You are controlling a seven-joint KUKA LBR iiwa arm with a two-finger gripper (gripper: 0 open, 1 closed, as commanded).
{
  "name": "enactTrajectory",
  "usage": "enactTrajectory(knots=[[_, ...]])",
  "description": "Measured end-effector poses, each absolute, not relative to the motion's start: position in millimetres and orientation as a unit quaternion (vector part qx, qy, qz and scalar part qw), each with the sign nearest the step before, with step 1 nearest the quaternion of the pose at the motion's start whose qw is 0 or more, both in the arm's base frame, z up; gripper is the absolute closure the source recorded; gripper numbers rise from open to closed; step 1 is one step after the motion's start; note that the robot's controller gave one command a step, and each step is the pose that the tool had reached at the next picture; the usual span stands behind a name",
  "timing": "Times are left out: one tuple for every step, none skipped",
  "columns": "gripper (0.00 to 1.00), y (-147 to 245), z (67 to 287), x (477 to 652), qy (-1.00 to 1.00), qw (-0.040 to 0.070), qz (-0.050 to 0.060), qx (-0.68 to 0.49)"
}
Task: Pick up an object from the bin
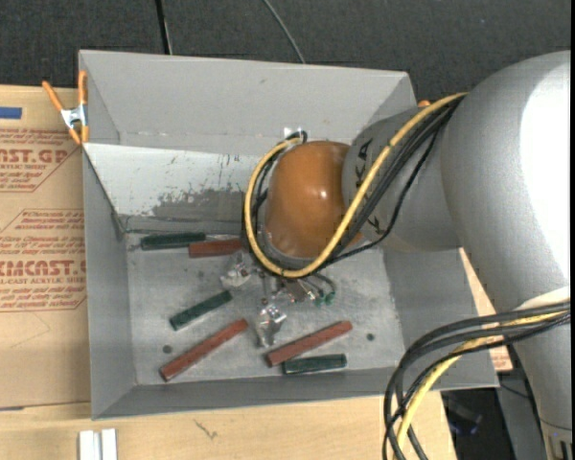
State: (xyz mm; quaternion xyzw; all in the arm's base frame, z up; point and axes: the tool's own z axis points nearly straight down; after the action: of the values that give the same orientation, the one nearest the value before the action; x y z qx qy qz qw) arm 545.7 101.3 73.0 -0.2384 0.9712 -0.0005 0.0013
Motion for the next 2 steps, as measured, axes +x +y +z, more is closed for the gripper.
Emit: enactTrajectory(knots=[[0.00, 101, 73, 545.9, 0.971, 0.002, 0.000, -0.239], [1.00, 163, 77, 542.1, 0.931, 0.005, 0.000, -0.365]])
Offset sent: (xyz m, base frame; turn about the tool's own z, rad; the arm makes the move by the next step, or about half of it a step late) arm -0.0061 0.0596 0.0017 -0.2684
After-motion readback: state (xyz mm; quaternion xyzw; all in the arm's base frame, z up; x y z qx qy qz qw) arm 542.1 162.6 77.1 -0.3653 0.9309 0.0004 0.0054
